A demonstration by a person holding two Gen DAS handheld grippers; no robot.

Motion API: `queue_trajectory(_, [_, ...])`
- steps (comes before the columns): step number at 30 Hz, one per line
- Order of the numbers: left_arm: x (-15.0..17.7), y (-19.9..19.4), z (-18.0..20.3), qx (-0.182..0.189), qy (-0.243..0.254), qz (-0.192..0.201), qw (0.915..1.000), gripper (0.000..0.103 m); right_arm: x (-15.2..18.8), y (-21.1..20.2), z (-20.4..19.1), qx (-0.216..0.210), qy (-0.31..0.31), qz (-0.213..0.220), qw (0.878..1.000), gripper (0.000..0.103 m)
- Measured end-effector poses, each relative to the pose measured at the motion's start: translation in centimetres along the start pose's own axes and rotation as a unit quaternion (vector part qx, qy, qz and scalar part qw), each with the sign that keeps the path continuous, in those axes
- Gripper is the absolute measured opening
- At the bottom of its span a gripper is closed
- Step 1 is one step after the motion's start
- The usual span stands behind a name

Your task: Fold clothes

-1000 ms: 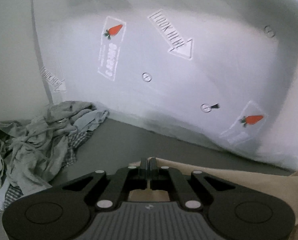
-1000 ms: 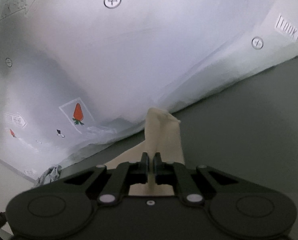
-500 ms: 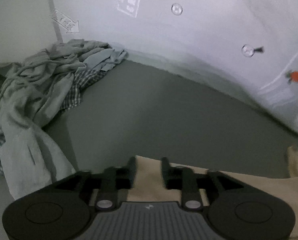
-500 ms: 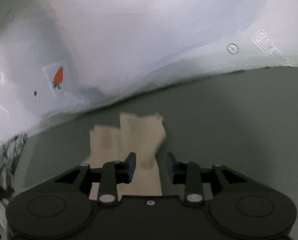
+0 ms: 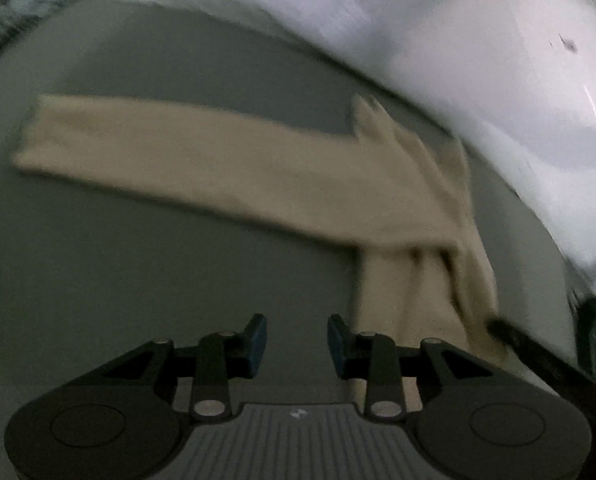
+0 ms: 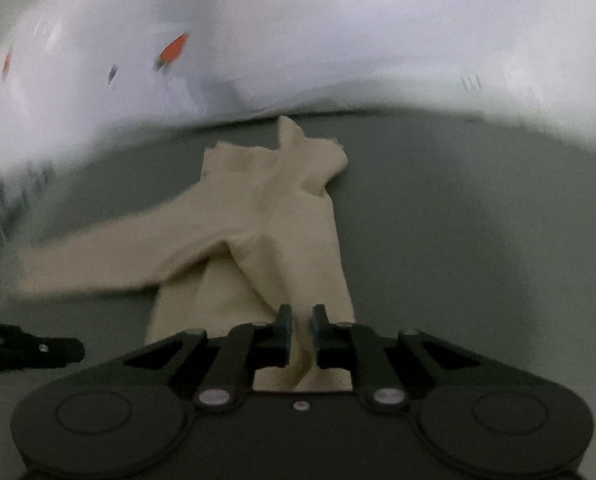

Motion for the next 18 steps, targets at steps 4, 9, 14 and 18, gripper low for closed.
queue_trajectory(4, [0.8,0.7,1.0,0.016,-0.001,-0.024,0.9996,0.034,-0.2,0.2,-0.3,0.0,-0.005,0.006,1.0,0.013])
queue_trajectory(9, [0.0,0.0,2.0,0.043,0.008,-0.011,0.999,0.034,0.3,-0.1,2.5,-0.031,0.094,0.001,0.995,0.013])
queue_trajectory(14, [-1.5,0.6,4.9,0.09,0.038,-0.008,0.9952,0.028,1.5,0.9,6.4,-0.075,0.252,-0.009,0.965,0.013])
queue_trajectory(18, [-2.6,2.1,7.9,0.123,0.067,-0.017,0.9899,0.028,2.6,1.9,8.5,-0.103,0.345,-0.014,0.933,0.013])
Point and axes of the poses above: each gripper's, at about its wrist camera, not at the fingertips, and y roughly the way its jaws point, z to its right, x to its underside, the point moved 6 cm from there along y, roughly the way its jaws point, and after that the axes turned 1 degree about -x, right-handed, at the moved point
